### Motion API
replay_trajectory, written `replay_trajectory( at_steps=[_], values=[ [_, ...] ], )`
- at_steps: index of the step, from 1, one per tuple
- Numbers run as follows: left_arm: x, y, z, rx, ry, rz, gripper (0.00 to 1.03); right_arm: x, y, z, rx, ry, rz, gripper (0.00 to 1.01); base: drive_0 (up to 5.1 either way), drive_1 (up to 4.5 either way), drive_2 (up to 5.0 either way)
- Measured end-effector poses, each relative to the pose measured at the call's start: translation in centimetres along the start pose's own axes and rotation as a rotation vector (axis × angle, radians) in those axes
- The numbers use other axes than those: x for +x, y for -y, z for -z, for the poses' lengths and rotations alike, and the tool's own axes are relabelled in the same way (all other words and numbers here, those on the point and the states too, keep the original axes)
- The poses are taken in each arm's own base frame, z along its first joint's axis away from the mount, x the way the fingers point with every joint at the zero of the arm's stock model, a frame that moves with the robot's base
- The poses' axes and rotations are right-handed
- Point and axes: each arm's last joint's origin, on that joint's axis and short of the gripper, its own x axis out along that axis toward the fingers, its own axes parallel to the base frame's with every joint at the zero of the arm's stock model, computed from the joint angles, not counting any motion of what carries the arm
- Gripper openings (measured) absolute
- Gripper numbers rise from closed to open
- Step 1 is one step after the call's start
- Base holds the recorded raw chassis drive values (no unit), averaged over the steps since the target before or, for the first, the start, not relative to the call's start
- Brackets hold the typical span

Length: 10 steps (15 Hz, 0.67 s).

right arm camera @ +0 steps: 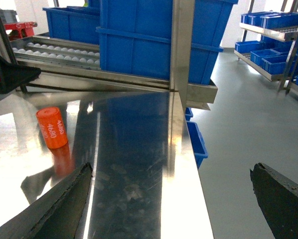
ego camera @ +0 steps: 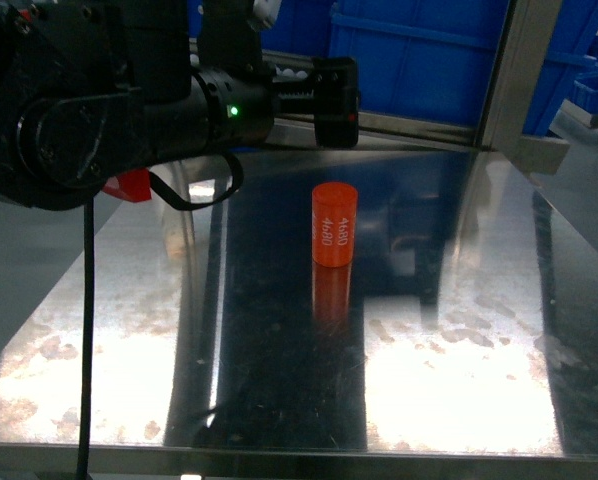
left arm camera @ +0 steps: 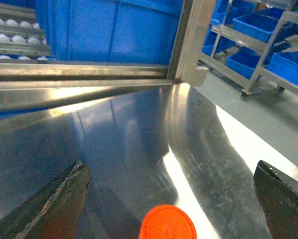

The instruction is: Pick capacitor and pack into box

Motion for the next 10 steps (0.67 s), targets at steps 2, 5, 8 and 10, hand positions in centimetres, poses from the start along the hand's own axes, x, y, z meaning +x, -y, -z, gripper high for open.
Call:
replay_trajectory(
  at_steps=[2,5,8,10],
  values=[
    [1.1,0.2,1.2,-0.007,-0.031,0.037,0.98,0.0,0.0,0.0,0.0,0.0,0.0,0.98,0.0,0.0,0.0],
    [2.6,-0.2,1.7,-0.019,-0.046,0.045,0.98,0.0,0.0,0.0,0.0,0.0,0.0,0.98,0.0,0.0,0.0],
    [3.5,-0.6,4.1,-0.029,-0.128,0.053,0.98,0.0,0.0,0.0,0.0,0.0,0.0,0.98,0.0,0.0,0.0],
    [3.8,-0.8,5.2,-0.018,-0.153,0.057,0.98,0.0,0.0,0.0,0.0,0.0,0.0,0.98,0.0,0.0,0.0]
  ],
)
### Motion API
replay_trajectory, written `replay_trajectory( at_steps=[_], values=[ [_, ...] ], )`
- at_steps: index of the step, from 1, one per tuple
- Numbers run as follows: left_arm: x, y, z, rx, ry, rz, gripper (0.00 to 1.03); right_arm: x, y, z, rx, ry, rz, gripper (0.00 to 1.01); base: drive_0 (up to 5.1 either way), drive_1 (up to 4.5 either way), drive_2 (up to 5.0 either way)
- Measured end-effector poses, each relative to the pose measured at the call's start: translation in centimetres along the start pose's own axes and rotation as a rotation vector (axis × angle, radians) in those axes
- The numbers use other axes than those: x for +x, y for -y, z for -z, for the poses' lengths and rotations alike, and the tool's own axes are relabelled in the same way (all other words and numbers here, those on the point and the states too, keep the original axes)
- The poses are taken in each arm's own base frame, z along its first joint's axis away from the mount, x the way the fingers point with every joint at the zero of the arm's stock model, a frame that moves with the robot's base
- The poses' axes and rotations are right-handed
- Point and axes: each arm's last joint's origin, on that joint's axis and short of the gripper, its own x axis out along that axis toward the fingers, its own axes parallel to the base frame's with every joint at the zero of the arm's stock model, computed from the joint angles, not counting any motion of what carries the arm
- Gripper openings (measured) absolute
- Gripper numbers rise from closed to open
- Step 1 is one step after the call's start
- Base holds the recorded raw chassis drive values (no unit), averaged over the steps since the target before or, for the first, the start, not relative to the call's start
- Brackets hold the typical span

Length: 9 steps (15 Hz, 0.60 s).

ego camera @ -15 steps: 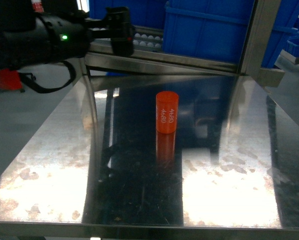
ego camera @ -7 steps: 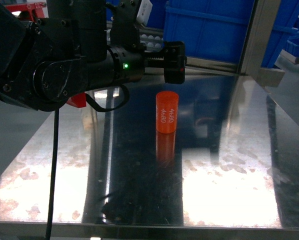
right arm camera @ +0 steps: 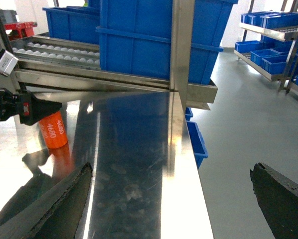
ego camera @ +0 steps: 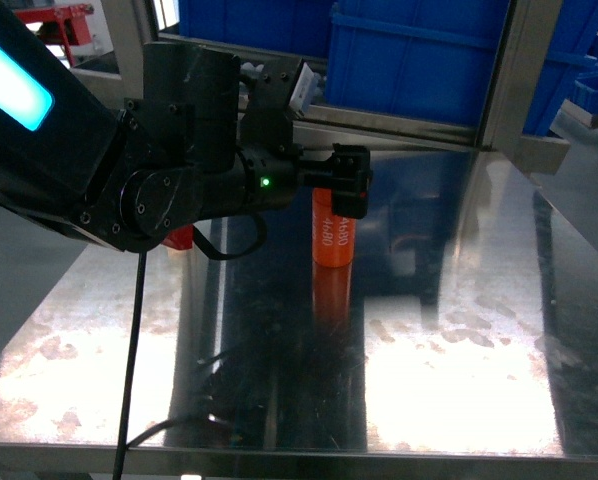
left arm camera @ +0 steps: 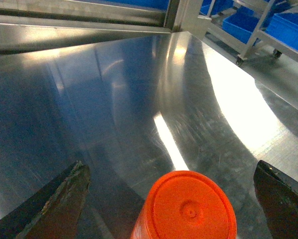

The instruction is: Pick capacitor and pack into box

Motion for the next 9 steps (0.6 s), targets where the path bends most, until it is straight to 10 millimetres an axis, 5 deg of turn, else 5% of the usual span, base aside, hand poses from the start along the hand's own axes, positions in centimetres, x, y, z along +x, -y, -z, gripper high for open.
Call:
replay_trajectory(
  at_steps=[9],
  values=[
    [2.9,-0.7,2.8,-0.003,-0.096,-0.002,0.96,0.0,0.0,0.0,0.0,0.0,0.0,0.98,0.0,0.0,0.0]
  ],
)
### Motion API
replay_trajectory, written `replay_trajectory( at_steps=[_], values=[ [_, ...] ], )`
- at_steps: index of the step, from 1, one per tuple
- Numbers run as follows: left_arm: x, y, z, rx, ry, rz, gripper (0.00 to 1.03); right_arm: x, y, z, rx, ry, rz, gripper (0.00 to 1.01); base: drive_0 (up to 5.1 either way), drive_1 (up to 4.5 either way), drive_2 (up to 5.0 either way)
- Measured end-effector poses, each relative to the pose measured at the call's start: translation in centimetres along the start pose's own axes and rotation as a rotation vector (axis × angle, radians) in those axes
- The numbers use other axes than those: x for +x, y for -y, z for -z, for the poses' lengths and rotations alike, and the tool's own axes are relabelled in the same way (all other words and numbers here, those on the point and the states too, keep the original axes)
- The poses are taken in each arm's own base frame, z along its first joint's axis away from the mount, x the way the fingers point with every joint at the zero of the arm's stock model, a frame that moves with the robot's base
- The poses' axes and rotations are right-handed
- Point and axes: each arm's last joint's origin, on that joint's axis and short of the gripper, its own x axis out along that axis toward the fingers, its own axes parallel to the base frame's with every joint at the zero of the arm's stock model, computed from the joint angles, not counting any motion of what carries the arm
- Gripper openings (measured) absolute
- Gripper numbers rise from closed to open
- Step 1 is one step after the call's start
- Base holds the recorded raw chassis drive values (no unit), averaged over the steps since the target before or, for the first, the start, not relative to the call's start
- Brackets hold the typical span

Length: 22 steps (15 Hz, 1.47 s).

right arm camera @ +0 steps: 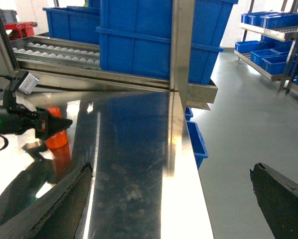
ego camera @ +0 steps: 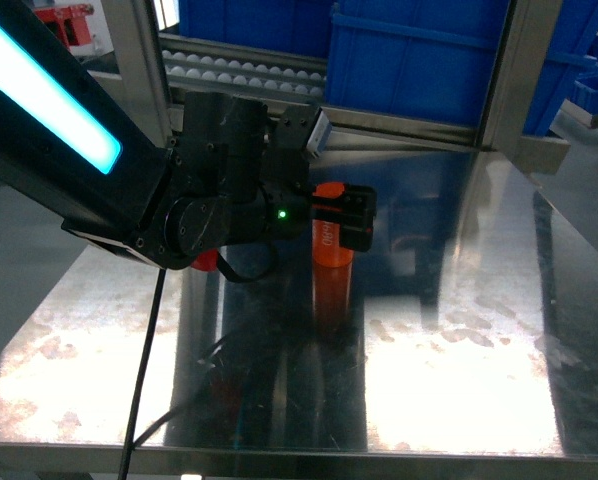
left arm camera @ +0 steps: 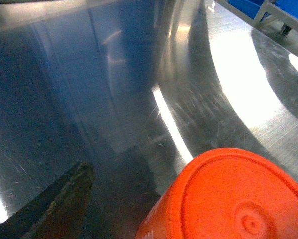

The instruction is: Pick capacitor and pack into box

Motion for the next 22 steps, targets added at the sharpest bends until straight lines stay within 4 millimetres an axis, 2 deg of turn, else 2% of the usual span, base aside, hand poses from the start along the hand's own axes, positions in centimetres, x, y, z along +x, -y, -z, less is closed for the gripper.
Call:
replay_trajectory(
  at_steps=[4,5,7,9,10,12,14,15,17,18,19,20,22],
  values=[
    [0.2,-0.2,0.2,-0.003,-0.021,0.005,0.51,0.0,0.0,0.0,0.0,0.0,0.0,0.98,0.0,0.0,0.0],
    [0.2,-0.2,0.0,-0.001,-0.016,0.005,0.44,0.0,0.0,0.0,0.0,0.0,0.0,0.98,0.0,0.0,0.0],
    [0.2,-0.2,-0.2,0.011,0.014,-0.002,0.44,0.0,0.0,0.0,0.0,0.0,0.0,0.98,0.0,0.0,0.0],
    [-1.1,-0.9,-0.6,0.014,0.056,-0.072,0.44,0.0,0.0,0.0,0.0,0.0,0.0,0.98,0.0,0.0,0.0],
    [-2.8,-1.7,-1.6,0.008,0.1,-0.149,0.44,0.0,0.0,0.0,0.0,0.0,0.0,0.98,0.0,0.0,0.0],
    [-9.0,-3.3,-5.8,0.031,0.304,-0.304,0.44,0.0,0.0,0.0,0.0,0.0,0.0,0.98,0.0,0.0,0.0],
    [-17.4,-3.3,-9.1,0.078,0.539,-0.415,0.44,0.0,0.0,0.0,0.0,0.0,0.0,0.98,0.0,0.0,0.0],
    [-20.9,-2.8,-9.3,0.09,0.602,-0.453,0.44,0.0,0.0,0.0,0.0,0.0,0.0,0.98,0.0,0.0,0.0],
    [-25.8,-1.8,-7.3,0.082,0.607,-0.518,0.44,0.0,0.0,0.0,0.0,0.0,0.0,0.98,0.0,0.0,0.0],
    [-27.6,-1.1,-6.6,0.064,0.583,-0.534,0.44,0.0,0.0,0.0,0.0,0.0,0.0,0.98,0.0,0.0,0.0],
    [-28.8,-0.6,-6.9,0.069,0.616,-0.538,0.44,0.0,0.0,0.0,0.0,0.0,0.0,0.98,0.0,0.0,0.0],
    [-29.1,-0.4,-7.5,0.076,0.651,-0.535,0.44,0.0,0.0,0.0,0.0,0.0,0.0,0.98,0.0,0.0,0.0],
    [-28.7,-0.5,-7.2,0.062,0.627,-0.526,0.44,0.0,0.0,0.0,0.0,0.0,0.0,0.98,0.0,0.0,0.0]
  ],
)
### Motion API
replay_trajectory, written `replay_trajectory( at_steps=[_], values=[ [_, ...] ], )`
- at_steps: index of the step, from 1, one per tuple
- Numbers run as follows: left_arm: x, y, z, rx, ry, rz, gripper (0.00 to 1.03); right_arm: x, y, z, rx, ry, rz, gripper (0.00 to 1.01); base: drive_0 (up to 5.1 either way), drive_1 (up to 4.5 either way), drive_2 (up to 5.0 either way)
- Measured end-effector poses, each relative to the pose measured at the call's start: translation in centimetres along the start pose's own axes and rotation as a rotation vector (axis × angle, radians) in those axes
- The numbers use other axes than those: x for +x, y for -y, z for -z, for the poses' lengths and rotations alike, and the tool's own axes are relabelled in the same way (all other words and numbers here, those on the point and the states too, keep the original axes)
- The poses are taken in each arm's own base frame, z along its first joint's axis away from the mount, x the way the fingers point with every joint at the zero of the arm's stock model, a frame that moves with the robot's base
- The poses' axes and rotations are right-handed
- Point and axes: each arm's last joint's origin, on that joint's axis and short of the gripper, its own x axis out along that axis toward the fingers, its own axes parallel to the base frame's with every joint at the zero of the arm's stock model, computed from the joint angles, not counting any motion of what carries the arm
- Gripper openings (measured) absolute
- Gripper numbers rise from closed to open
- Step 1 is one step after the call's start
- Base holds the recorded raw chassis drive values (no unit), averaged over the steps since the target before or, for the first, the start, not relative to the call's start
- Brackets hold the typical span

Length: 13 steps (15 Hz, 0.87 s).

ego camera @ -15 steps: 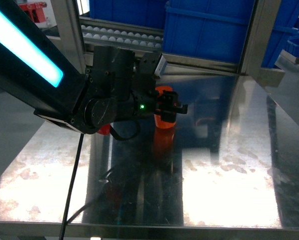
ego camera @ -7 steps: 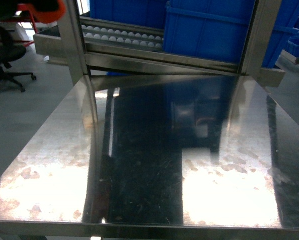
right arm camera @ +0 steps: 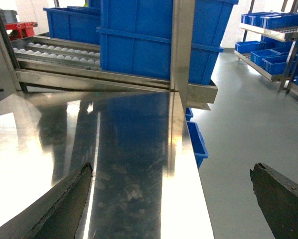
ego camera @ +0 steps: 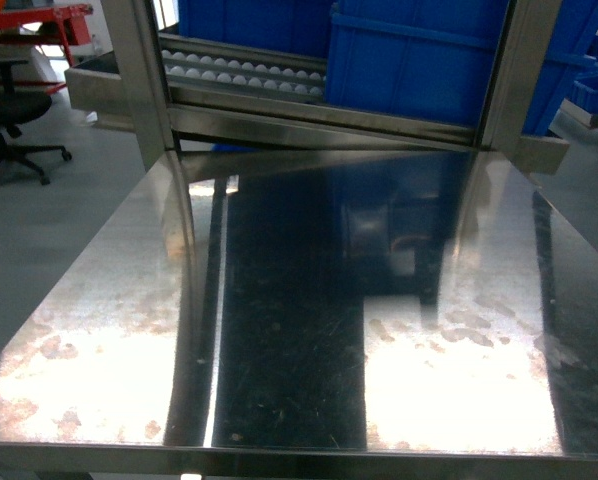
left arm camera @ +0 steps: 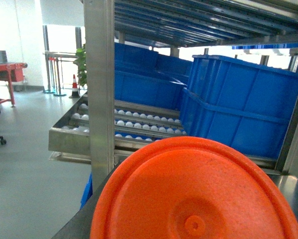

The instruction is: Pick capacitor and pack into box

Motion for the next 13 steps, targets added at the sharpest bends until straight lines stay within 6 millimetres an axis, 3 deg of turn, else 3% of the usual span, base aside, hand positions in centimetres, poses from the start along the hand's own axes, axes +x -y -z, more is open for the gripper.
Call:
replay_trajectory(
  at_steps=[2,3,7,13],
  values=[
    [-0.6,-0.1,0.1,0.025,-0.137,-0.081,0.44,0.0,0.0,0.0,0.0,0.001,0.0,0.98,0.0,0.0,0.0],
    [-2.6,-0.3,0.7,0.046,-0.211,-0.11,0.44,0.0,0.0,0.0,0.0,0.0,0.0,0.98,0.0,0.0,0.0],
    [-8.2,-1.6,2.6,0.056,-0.239,-0.125,0.44,0.0,0.0,0.0,0.0,0.0,0.0,0.98,0.0,0.0,0.0],
    [-13.2,-1.1,3.7,0.055,-0.237,-0.116,0.44,0.0,0.0,0.0,0.0,0.0,0.0,0.98,0.0,0.0,0.0]
  ],
)
